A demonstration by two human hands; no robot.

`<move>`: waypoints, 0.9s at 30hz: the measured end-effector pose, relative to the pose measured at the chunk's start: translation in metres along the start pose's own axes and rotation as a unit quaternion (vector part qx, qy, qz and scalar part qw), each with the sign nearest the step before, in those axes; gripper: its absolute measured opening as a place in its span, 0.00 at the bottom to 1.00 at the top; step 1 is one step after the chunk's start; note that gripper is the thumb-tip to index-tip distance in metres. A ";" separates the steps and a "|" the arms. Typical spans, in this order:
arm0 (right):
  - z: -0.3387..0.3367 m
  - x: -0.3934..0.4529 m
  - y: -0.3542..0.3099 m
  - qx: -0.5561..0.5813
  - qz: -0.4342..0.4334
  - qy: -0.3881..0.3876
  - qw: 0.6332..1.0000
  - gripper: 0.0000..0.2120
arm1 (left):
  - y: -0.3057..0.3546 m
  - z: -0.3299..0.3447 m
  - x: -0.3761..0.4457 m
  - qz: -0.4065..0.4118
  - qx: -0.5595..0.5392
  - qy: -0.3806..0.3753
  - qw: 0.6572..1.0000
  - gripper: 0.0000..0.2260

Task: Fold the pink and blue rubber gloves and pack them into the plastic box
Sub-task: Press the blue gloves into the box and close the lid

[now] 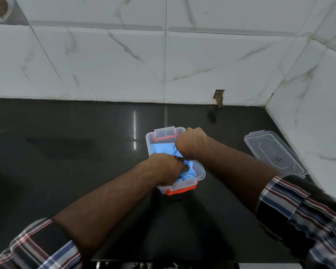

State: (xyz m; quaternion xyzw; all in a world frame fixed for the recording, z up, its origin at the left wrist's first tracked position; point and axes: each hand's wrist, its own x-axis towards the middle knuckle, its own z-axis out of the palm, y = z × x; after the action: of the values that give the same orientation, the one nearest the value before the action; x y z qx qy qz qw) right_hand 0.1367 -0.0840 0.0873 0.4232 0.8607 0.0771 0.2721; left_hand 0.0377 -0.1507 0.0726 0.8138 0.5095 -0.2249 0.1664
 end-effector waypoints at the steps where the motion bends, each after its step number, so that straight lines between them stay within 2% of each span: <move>1: 0.000 0.001 0.003 0.022 -0.002 0.001 1.000 0.17 | -0.002 -0.001 -0.003 0.006 -0.004 0.000 1.000 0.28; 3: -0.004 -0.001 0.013 0.067 -0.006 0.010 0.998 0.17 | -0.013 -0.002 -0.011 0.014 -0.051 0.026 0.998 0.27; 6: -0.010 -0.008 0.026 0.121 -0.014 0.045 0.992 0.18 | -0.038 -0.002 -0.023 0.000 -0.138 0.147 0.979 0.20; 8: -0.012 -0.016 0.026 0.175 -0.028 0.092 0.980 0.16 | -0.054 0.000 -0.029 -0.080 -0.195 0.270 0.940 0.17; 10: -0.014 -0.023 0.015 0.256 -0.073 0.105 0.958 0.15 | -0.068 0.006 -0.030 -0.166 -0.274 0.330 0.888 0.16; 12: -0.012 -0.025 -0.004 0.300 -0.130 0.074 0.942 0.16 | -0.072 0.016 -0.028 -0.211 -0.372 0.274 0.862 0.16; 14: -0.006 -0.023 -0.017 0.289 -0.168 0.036 0.942 0.18 | -0.070 0.025 -0.028 -0.214 -0.495 0.211 0.815 0.14; 15: -0.003 -0.023 -0.020 0.278 -0.178 0.023 0.944 0.19 | -0.068 0.027 -0.028 -0.212 -0.537 0.196 0.792 0.13; 17: 0.002 -0.023 -0.021 0.271 -0.191 0.006 0.943 0.20 | -0.068 0.029 -0.028 -0.212 -0.570 0.198 0.769 0.13; 21: 0.010 -0.026 -0.026 0.270 -0.189 -0.020 0.944 0.21 | -0.068 0.030 -0.026 -0.208 -0.586 0.210 0.755 0.13; 27: 0.020 -0.026 -0.042 0.207 -0.172 0.017 0.963 0.21 | -0.067 0.034 -0.020 -0.213 -0.569 0.234 0.759 0.12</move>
State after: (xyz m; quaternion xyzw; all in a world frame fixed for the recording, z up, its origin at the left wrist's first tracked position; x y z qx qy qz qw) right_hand 0.1309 -0.1324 0.0660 0.3143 0.9223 -0.1433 0.1735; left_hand -0.0373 -0.1545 0.0522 0.4674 0.7270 0.2737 0.4220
